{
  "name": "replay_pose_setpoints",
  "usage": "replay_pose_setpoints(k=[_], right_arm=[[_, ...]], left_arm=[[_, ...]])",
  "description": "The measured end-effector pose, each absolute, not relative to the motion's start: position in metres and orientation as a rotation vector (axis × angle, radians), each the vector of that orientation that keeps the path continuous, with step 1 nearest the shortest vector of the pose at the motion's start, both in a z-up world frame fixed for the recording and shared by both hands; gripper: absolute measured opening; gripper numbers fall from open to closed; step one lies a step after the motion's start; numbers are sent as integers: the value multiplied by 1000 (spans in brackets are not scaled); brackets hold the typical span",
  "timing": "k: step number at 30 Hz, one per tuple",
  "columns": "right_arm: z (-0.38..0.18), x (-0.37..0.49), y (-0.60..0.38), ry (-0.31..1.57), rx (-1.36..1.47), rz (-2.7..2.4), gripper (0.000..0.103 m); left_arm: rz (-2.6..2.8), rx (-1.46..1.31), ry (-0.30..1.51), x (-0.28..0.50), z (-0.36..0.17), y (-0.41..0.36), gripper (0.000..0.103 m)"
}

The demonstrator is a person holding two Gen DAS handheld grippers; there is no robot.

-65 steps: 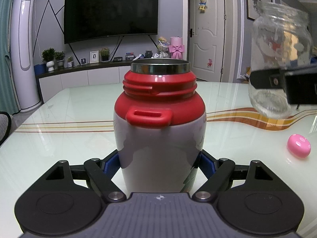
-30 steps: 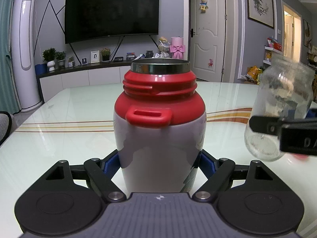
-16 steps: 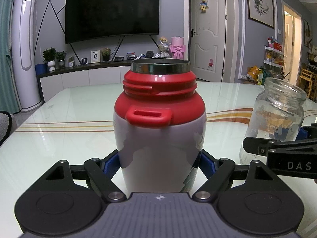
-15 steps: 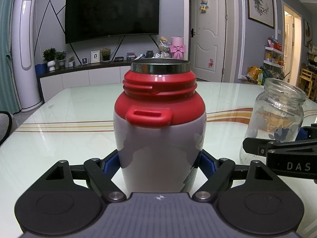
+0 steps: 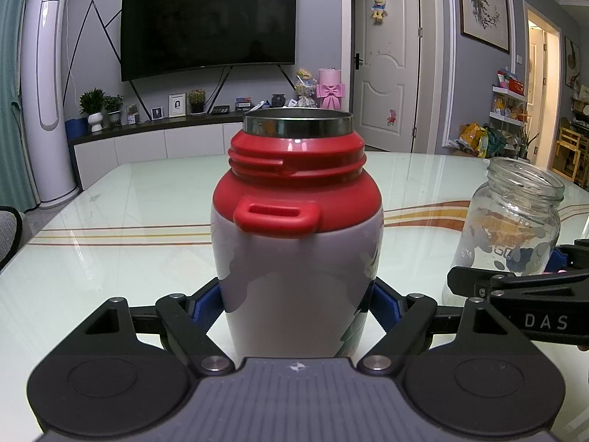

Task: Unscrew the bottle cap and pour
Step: 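Lower the upright jar onto the table beside the thermos with the right gripper, then open the right gripper off the jar while the left gripper opens off the thermos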

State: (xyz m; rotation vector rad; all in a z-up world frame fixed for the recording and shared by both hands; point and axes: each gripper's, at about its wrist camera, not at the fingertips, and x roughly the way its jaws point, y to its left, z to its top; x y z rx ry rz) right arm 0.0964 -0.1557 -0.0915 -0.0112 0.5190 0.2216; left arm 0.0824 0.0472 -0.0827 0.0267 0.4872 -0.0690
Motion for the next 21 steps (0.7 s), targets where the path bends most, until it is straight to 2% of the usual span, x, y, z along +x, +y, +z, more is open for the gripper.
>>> replay_pose_setpoints(k=[8,10,17,21], right_arm=[[-92,93,-159,518,9,215,73],[-92,92,-159,517,14,213,80],[-86,93,-157,516,21,214,81],[-85,91,-158,512,23,209,83]], left_arm=[[-68,24,484,83,-82,48,83],[-67,22,481,83,-82,49,84],[-59,15,482,83,-82,48,84],[-53,5,499,85,-80,48,91]])
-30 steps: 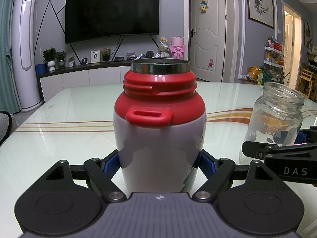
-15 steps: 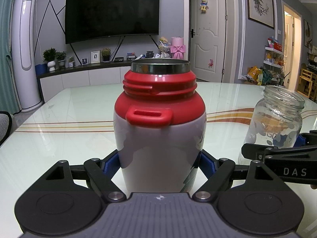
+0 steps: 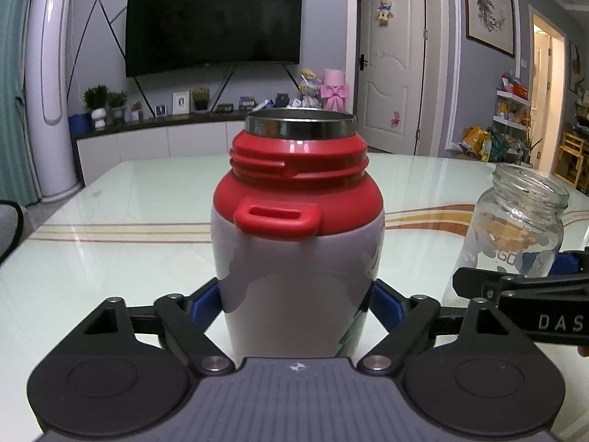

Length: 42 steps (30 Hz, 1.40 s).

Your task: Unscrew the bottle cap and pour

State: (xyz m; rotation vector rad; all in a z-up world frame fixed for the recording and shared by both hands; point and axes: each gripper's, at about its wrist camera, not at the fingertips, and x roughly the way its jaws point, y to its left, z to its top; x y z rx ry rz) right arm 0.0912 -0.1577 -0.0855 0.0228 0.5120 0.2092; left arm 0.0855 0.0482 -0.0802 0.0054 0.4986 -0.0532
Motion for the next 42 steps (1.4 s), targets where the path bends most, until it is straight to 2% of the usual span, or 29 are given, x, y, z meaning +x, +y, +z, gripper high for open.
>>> replay_pose_setpoints(k=[28,42], right_arm=[[-67,44,-176,438,15,177,92],[-65,26,-193,417,17,111,93]], left_arm=[[-63,42,477,39,-62,38,92],[-102,48,477,13,-60,15,92]])
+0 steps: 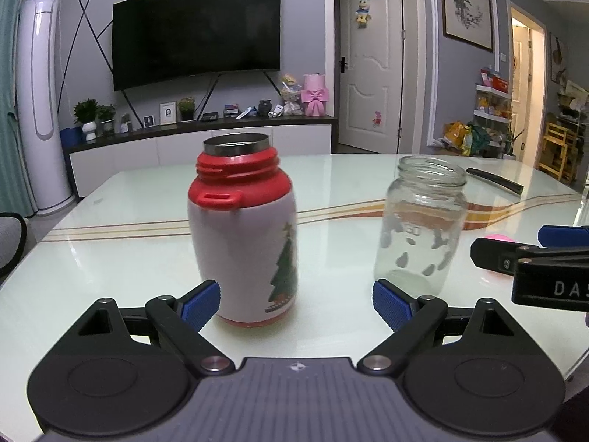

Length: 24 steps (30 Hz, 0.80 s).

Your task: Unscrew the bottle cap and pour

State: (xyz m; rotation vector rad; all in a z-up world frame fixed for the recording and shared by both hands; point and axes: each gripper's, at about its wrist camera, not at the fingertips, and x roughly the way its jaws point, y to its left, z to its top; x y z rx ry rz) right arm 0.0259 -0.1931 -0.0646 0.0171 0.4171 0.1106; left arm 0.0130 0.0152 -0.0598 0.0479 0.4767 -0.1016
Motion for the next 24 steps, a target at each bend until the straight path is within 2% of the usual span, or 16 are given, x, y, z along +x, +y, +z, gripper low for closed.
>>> replay_pose_setpoints(k=[24], right_arm=[[-69,-4,-202,407,0,70,100]], left_arm=[[-125,44,460,-27,-56,-1,92]])
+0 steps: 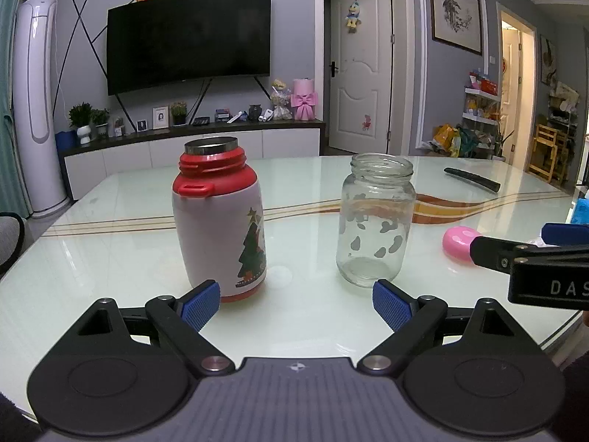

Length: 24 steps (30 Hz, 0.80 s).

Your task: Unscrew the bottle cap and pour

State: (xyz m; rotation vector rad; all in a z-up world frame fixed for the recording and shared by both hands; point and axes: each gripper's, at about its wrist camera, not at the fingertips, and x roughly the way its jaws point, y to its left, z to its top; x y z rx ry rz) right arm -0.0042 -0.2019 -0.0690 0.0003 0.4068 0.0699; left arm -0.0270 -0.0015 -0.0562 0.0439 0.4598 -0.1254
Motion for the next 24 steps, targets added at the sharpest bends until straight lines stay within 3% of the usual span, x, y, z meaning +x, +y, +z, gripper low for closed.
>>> replay_pose_setpoints(k=[24], right_arm=[[-66,-43,-215,396,20,73,103]], left_arm=[[-111,44,459,-52,-45,-2,97]])
